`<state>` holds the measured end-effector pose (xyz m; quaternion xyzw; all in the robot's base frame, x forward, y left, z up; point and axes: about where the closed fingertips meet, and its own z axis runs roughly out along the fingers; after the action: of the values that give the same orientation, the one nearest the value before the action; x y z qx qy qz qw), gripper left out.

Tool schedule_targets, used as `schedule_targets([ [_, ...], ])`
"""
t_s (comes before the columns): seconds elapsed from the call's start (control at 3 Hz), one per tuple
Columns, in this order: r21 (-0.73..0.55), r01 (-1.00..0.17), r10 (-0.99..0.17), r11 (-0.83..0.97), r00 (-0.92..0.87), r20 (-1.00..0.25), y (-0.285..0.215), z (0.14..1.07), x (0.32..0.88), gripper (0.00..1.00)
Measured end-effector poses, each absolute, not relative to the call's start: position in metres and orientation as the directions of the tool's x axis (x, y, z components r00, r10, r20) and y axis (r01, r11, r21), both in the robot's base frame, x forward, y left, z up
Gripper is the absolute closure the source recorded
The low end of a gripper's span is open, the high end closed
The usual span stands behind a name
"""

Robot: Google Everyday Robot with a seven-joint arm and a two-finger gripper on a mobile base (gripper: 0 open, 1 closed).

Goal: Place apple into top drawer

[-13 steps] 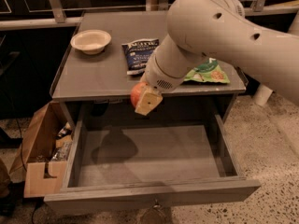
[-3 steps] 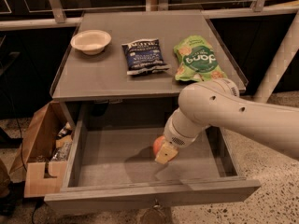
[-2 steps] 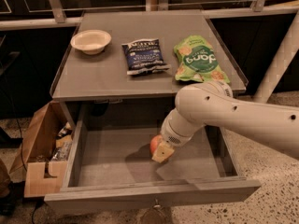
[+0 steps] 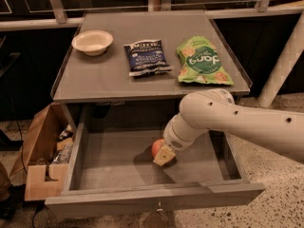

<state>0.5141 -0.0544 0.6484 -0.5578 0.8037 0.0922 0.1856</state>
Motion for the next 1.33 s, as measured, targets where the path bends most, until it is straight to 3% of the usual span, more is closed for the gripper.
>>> schedule_targets([
  [1.0, 0.007, -0.910, -0.815, 0.415, -0.375, -0.441, -0.066, 0.618, 0.512, 1.00],
  [1.33, 0.027, -0.909, -0.806, 0.416, -0.383, -0.451, -0.072, 0.614, 0.508, 0.84],
])
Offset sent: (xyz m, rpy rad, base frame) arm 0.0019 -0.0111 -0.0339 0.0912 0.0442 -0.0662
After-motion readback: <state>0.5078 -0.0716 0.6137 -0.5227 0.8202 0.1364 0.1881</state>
